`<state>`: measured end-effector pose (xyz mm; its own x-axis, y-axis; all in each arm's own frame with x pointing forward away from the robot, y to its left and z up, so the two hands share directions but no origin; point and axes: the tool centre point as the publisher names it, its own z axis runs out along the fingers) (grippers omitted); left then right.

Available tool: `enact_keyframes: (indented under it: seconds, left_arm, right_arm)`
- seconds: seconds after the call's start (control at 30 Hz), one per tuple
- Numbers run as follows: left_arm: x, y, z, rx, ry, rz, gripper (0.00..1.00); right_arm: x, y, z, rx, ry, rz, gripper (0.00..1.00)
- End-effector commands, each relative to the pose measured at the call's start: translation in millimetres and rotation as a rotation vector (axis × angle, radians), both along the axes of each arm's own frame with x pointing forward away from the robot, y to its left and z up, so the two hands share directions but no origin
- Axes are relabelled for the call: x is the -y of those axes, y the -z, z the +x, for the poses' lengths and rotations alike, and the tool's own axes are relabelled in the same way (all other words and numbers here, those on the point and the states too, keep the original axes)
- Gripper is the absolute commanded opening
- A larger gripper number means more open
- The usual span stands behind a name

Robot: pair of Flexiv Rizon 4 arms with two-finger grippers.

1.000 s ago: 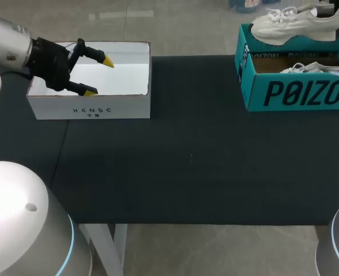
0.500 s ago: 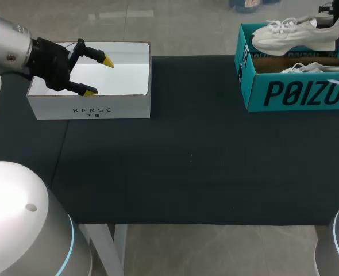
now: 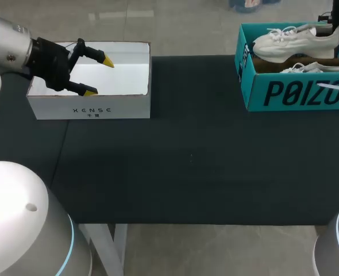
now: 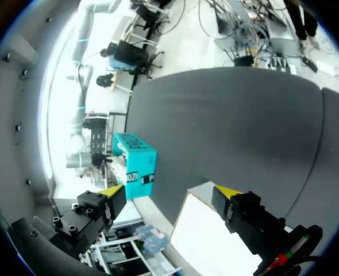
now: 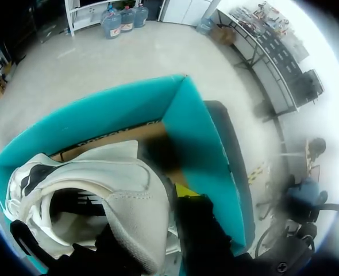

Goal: Take the shoe out of the shoebox, open the shoe tongue, remove and reinsert the insole, then place the shoe into the shoebox

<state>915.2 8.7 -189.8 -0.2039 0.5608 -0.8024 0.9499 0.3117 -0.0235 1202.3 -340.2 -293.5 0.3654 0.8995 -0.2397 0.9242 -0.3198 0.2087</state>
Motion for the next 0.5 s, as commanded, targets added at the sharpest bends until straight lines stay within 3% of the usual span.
enact_keyframes:
  seconds: [0.03, 0.5]
  left_arm:
    - [0, -1, 0.2, -0.001, 0.0, 0.004, 1.0]
    - [0, -1, 0.2, -0.001, 0.0, 0.004, 1.0]
  right_arm:
    - [5, 13, 14.9, -0.026, 0.003, 0.009, 0.0]
    - [21, 53, 16.8, -0.051, 0.011, 0.019, 0.0]
